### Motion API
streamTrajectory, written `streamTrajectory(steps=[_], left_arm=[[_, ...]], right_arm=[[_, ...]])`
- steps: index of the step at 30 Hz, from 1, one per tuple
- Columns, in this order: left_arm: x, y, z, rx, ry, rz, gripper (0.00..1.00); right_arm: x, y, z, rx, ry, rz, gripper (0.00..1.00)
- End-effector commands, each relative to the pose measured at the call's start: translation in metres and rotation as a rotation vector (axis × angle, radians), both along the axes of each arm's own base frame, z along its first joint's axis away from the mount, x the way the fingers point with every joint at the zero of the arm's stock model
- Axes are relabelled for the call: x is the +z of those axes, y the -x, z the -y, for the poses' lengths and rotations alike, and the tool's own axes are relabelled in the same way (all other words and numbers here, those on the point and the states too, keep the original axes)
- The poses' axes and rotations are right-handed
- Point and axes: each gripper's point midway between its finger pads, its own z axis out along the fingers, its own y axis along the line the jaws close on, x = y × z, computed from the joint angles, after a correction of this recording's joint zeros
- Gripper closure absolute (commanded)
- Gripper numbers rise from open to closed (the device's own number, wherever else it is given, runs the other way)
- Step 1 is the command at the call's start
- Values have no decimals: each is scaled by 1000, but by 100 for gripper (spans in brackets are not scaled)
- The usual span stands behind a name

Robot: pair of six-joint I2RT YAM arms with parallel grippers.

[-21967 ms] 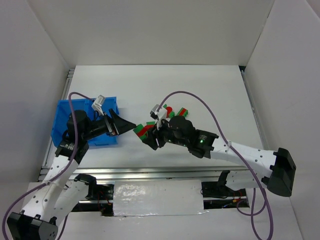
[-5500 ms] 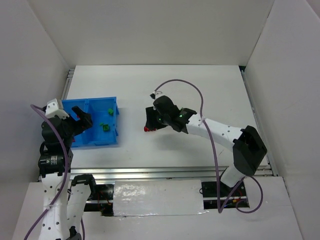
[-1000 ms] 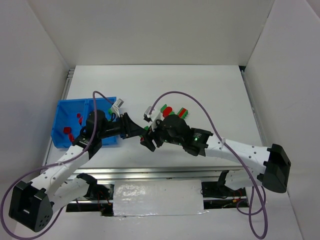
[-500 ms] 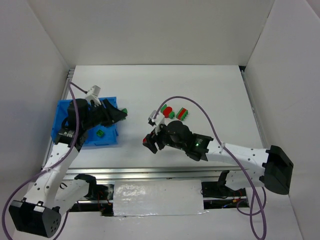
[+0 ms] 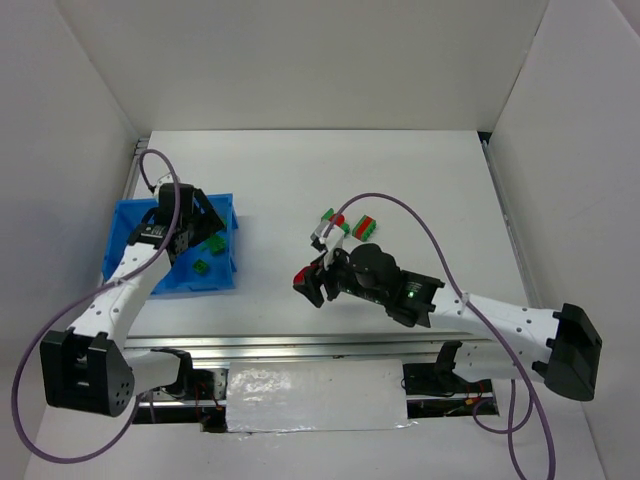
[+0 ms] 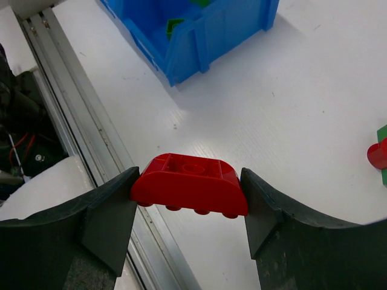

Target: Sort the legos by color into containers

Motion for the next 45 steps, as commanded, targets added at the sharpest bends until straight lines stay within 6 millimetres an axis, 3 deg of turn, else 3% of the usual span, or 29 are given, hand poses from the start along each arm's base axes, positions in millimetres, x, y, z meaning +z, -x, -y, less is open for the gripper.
streamTrajectory(steps=[1, 3, 7, 9, 10, 11, 12, 13, 15, 16, 17, 18, 19, 20, 22, 23, 25, 29, 41, 43, 45], left_arm=[[22, -12, -24, 134, -58, 46, 15], [28, -13, -29, 153, -73, 52, 1], [50, -10, -27, 122, -71, 107, 0], [54, -5, -14, 23, -60, 130, 1], [75, -6, -6, -21, -35, 234, 0], [84, -3, 14, -131, 15, 293, 1], [69, 5, 25, -219, 5, 316, 1], [108, 8, 39, -290, 21, 521, 1], [129, 27, 68, -459, 44, 747, 0], [133, 33, 76, -508, 47, 811, 1], [117, 46, 94, -626, 64, 841, 1], [127, 58, 106, -692, 80, 924, 0], [153, 71, 116, -753, 68, 1090, 1], [133, 84, 133, -845, 53, 1119, 0], [145, 102, 144, -899, -45, 1291, 1], [137, 116, 161, -957, -24, 1311, 1], [141, 122, 167, -934, -47, 1364, 0], [156, 149, 194, -1031, -84, 1473, 1], [159, 156, 215, -1128, -35, 1469, 2], [152, 151, 220, -1144, -33, 1421, 5], [159, 149, 223, -1151, -33, 1412, 13]], right_arm=[[23, 2, 6, -4, -78, 29, 85], [22, 3, 9, -7, -82, 26, 84], [24, 0, 11, -42, -106, 18, 82], [29, -8, 13, -97, -130, -7, 80], [29, -17, 15, -161, -167, -70, 80], [40, -25, 15, -201, -213, -108, 81], [39, -29, 18, -245, -226, -170, 81], [43, -42, 24, -322, -296, -266, 82], [57, -49, 33, -371, -405, -409, 81], [62, -51, 36, -383, -450, -441, 80], [72, -45, 34, -334, -495, -475, 80], [81, -41, 38, -336, -552, -525, 79], [87, -42, 41, -339, -580, -542, 77], [95, -38, 40, -317, -603, -559, 77], [112, -35, 37, -291, -657, -603, 76], [120, -29, 29, -227, -676, -623, 76], [130, -20, 19, -144, -701, -687, 76], [136, 0, -6, 57, -693, -794, 77], [118, 29, -25, 213, -606, -871, 77], [122, 35, -30, 238, -592, -866, 76], [118, 35, -34, 235, -571, -866, 73]])
